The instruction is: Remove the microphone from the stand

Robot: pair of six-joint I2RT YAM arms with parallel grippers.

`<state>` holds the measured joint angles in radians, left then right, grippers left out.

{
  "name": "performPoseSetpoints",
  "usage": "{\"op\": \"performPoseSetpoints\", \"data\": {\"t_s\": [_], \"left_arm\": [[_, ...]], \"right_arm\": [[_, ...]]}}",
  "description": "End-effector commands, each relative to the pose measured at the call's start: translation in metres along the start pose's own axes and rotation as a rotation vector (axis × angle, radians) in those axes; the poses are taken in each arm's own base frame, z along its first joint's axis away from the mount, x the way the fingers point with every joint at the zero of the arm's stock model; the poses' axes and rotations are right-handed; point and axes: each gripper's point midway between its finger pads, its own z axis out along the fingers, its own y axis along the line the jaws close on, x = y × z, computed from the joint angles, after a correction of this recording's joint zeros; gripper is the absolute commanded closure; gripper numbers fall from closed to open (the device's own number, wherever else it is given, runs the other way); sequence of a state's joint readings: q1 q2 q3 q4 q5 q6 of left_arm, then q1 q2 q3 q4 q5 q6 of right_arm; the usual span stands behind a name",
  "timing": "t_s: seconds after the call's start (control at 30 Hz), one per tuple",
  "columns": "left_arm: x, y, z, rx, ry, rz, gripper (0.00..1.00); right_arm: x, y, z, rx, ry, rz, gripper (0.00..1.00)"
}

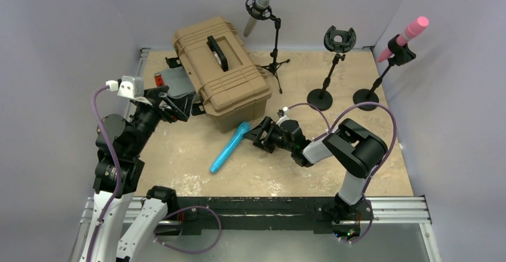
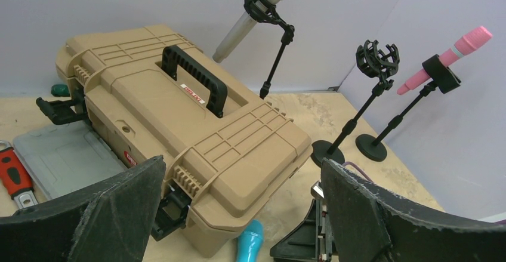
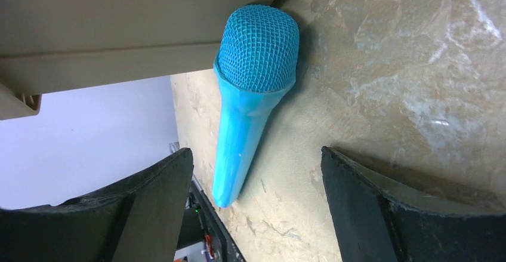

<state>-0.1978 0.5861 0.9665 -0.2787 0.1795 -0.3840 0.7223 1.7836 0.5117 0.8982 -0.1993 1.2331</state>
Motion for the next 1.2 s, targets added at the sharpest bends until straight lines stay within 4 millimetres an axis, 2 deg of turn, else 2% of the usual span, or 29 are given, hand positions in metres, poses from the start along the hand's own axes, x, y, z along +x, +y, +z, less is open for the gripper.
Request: {"op": "performPoseSetpoints", "data": {"t_s": [0.0, 0.2, 0.33, 0.47, 0.53, 0.67, 0.8, 0.97, 1.1, 1.17], "left_arm": [[-0.006, -0.006, 0.001, 0.022, -0.011, -0.012, 0.00], [-0.007, -0.007, 0.000, 0.025, -0.013, -0.011, 0.00], [-0.006, -0.007, -0.001, 0.027, -0.013, -0.014, 0.00], [-0.007, -0.009, -0.001, 0.032, -0.012, -0.016, 0.00], [-0.006, -0.010, -0.001, 0.037, -0.012, -0.016, 0.00], [-0.006, -0.009, 0.000, 0.036, -0.009, -0.018, 0.00], [-0.007, -0.011, -0.002, 0.044, -0.015, -0.016, 0.00], [-0.007, -0.010, -0.002, 0.036, -0.017, -0.012, 0.00], [-0.008, -0.009, -0.003, 0.028, -0.021, -0.003, 0.00], [-0.009, -0.010, -0.004, 0.031, -0.021, -0.002, 0.00]], "right_arm": [[-0.011, 0.003, -0.011, 0.005, -0.059, -0.060, 0.22], [-0.033, -0.002, -0.030, 0.118, -0.157, -0.211, 0.23], [-0.064, -0.003, -0.058, 0.227, -0.276, -0.324, 0.26], [-0.103, -0.001, -0.094, 0.239, -0.381, -0.387, 0.26], [-0.129, -0.001, -0.112, 0.237, -0.433, -0.411, 0.27], [-0.193, 0.002, -0.152, 0.303, -0.562, -0.462, 0.26], [-0.250, 0.025, -0.183, 0.301, -0.716, -0.509, 0.26], [-0.305, 0.069, -0.209, 0.268, -0.907, -0.594, 0.26], [-0.342, 0.079, -0.225, 0.226, -1.004, -0.609, 0.26], [-0.354, 0.084, -0.230, 0.178, -1.019, -0.629, 0.28]]}}
